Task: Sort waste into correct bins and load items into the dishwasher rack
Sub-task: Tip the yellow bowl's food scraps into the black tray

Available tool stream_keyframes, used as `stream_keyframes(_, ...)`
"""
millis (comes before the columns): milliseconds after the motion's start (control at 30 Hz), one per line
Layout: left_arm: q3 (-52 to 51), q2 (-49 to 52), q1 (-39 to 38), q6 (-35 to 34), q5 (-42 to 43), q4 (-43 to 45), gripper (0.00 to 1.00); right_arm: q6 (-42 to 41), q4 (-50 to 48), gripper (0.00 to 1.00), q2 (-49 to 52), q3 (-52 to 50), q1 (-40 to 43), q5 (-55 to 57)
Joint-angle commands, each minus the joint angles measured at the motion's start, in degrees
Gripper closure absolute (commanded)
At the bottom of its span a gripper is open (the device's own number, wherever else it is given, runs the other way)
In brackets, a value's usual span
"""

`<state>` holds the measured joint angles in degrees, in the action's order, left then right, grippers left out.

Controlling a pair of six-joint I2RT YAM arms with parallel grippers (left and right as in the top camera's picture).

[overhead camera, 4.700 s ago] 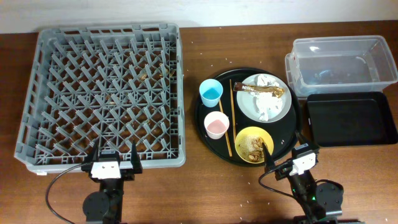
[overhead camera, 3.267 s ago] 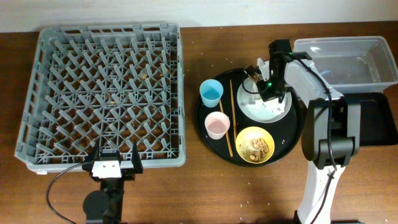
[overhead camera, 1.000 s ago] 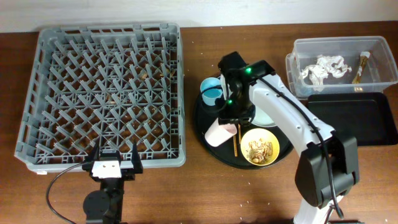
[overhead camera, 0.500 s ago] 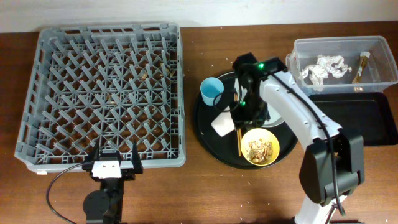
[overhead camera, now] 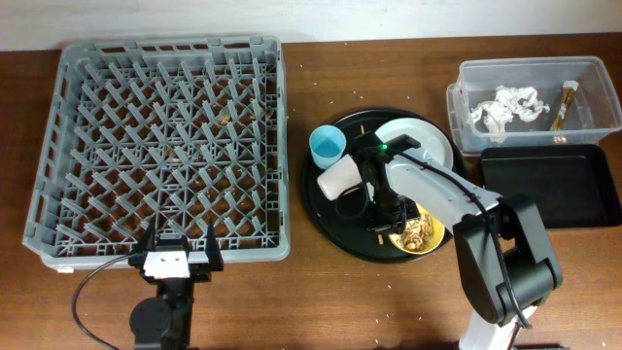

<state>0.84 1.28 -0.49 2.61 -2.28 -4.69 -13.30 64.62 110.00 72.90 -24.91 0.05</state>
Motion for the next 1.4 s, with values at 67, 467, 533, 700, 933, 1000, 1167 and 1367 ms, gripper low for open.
stream_keyframes(67,-0.3,-0.3,0.3,0.7,0.4,0.0,0.0,1.6,9.0,0.96,-2.0,14.2,-0.1,0.4)
stream_keyframes(467,-0.3,-0.3,0.3,0.7,0.4,0.0,0.0,23.6,15.8,0.96,-3.7,31.6,46.9,-47.1)
stream_keyframes(533,-0.3,-0.3,0.3,0.7,0.4,0.0,0.0,23.6,13.6,0.96,-3.7,30.3,53.9,-51.7)
stream_keyframes(700,-0.3,-0.3,0.3,0.7,0.4,0.0,0.0,27.9,8.8,0.96,-3.5,23.5,65.7,-69.2)
stream_keyframes(933,-0.3,-0.3,0.3,0.7,0.4,0.0,0.0,27.8,-6.6,0.96,0.6,9.8,71.5,-81.0)
stream_keyframes(1000,-0.3,-0.3,0.3,0.7,0.4,0.0,0.0,27.8,-6.6,0.96,1.1,7.6,71.6,-82.0)
stream_keyframes(1167,-0.3,-0.3,0.3,0.7,0.4,0.0,0.0,19.5,-6.9,0.96,1.1,7.2,73.4,-82.2)
stream_keyframes(1367,-0.3,-0.3,0.3,0.7,0.4,0.0,0.0,8.3,-6.4,0.96,1.1,7.2,75.3,-82.2)
